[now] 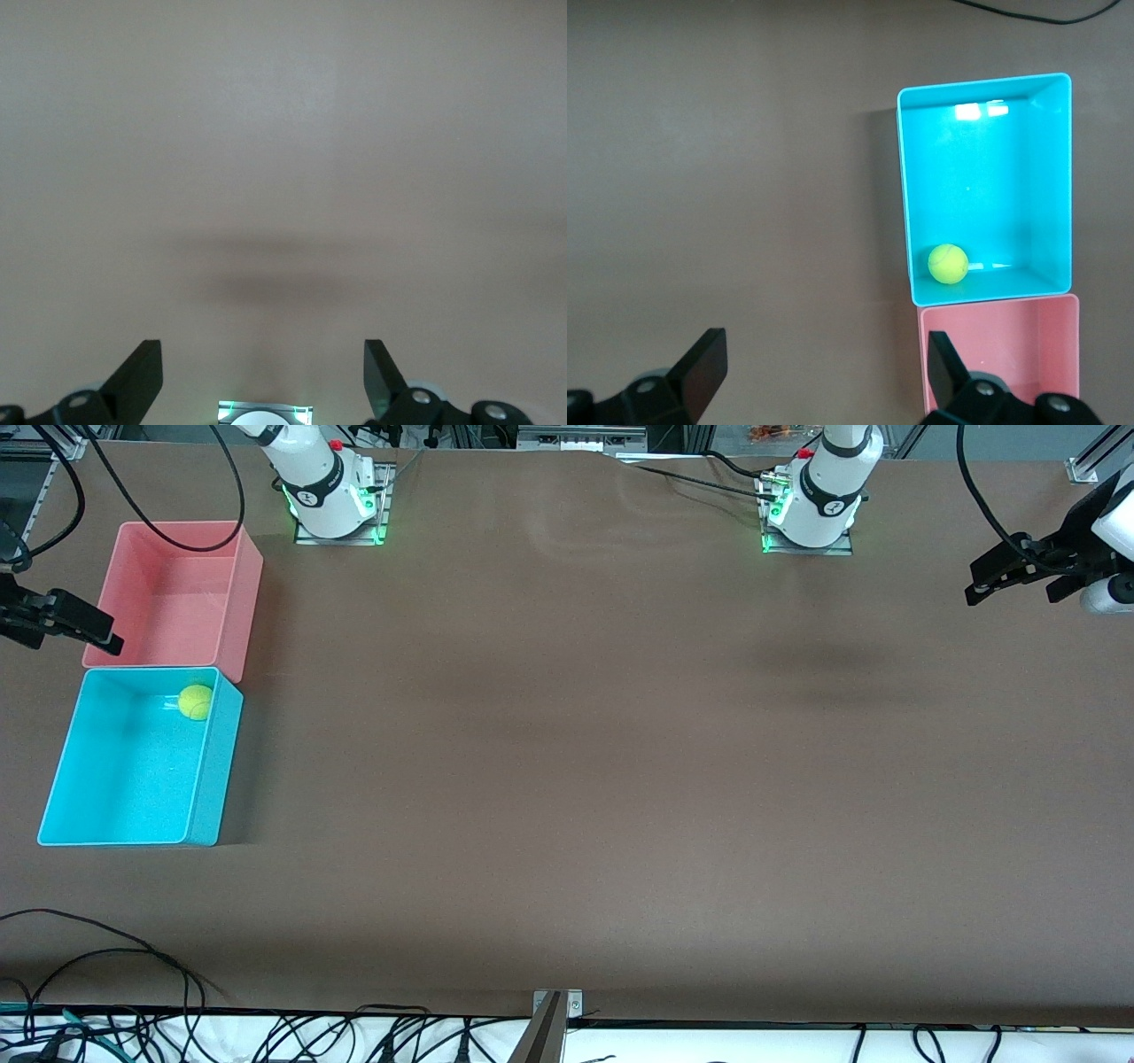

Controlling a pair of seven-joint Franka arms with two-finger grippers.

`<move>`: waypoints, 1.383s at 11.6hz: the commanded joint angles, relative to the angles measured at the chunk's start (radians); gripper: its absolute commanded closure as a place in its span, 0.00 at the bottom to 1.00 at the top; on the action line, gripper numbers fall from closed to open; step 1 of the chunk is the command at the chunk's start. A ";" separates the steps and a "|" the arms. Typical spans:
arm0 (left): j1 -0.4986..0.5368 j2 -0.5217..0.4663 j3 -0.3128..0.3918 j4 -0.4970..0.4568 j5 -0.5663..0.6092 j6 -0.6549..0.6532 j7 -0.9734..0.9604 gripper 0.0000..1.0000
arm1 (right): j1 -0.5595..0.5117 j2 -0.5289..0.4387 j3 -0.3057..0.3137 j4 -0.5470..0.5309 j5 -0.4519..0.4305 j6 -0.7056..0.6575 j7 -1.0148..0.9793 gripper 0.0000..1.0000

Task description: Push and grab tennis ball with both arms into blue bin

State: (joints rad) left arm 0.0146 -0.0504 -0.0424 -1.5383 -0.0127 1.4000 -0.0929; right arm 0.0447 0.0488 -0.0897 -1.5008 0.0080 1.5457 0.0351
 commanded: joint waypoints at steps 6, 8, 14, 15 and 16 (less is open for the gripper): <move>-0.001 0.015 0.004 0.035 -0.001 -0.024 -0.010 0.00 | -0.002 -0.095 -0.031 -0.110 0.020 0.037 -0.017 0.00; -0.001 0.015 0.004 0.035 -0.001 -0.024 -0.008 0.00 | -0.002 -0.093 -0.036 -0.099 0.021 0.037 -0.014 0.00; -0.001 0.015 0.004 0.035 -0.001 -0.024 -0.008 0.00 | 0.000 -0.086 -0.033 -0.099 0.020 0.025 -0.021 0.00; -0.001 0.015 0.004 0.035 -0.001 -0.024 -0.007 0.00 | 0.000 -0.086 -0.033 -0.099 0.020 0.025 -0.024 0.00; -0.001 0.015 0.006 0.035 -0.001 -0.024 -0.004 0.00 | 0.000 -0.086 -0.033 -0.099 0.020 0.025 -0.027 0.00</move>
State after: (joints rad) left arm 0.0156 -0.0504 -0.0394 -1.5382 -0.0127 1.4000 -0.0929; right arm 0.0436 -0.0312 -0.1206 -1.5971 0.0081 1.5776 0.0287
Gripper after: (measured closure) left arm 0.000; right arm 0.000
